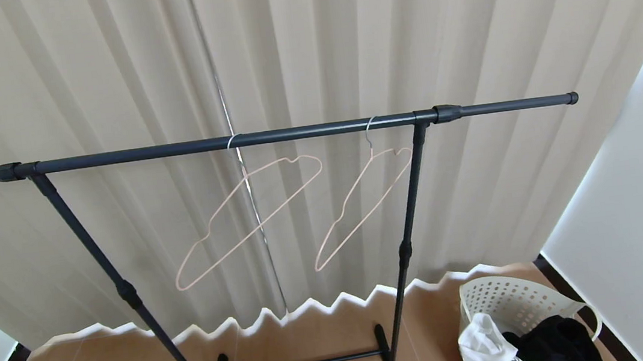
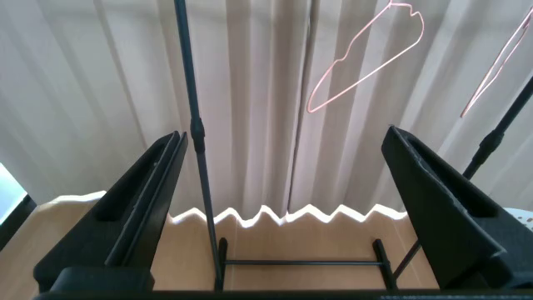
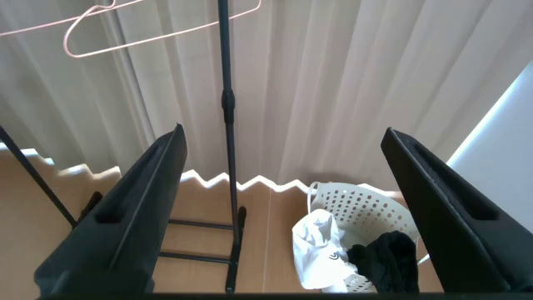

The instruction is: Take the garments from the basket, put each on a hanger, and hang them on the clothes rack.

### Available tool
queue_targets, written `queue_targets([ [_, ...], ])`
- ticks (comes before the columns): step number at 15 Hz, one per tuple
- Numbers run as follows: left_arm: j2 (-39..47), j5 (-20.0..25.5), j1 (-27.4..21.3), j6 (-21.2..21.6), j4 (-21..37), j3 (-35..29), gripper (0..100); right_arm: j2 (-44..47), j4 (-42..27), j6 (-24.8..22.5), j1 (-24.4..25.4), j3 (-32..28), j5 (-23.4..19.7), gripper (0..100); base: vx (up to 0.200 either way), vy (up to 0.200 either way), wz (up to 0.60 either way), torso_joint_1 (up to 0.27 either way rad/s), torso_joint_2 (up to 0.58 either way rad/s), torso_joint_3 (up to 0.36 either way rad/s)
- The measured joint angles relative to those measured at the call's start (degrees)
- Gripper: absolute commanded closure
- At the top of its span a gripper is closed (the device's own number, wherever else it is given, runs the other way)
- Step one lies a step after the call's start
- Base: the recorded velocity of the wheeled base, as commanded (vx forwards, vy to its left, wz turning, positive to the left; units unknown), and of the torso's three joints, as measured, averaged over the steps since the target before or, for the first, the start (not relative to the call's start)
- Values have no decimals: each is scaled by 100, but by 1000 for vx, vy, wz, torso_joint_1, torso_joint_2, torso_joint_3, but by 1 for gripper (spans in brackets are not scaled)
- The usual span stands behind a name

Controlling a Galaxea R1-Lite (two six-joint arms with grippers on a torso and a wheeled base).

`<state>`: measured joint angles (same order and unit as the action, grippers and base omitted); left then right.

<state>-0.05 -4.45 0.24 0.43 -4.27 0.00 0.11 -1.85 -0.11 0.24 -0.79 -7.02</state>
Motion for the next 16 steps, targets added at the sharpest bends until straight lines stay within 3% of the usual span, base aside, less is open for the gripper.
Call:
queue_targets([
  [16,0,13,0,33,-2,0,0,0,29,-76,0,11,51,0,0,0,0,0,0,0],
])
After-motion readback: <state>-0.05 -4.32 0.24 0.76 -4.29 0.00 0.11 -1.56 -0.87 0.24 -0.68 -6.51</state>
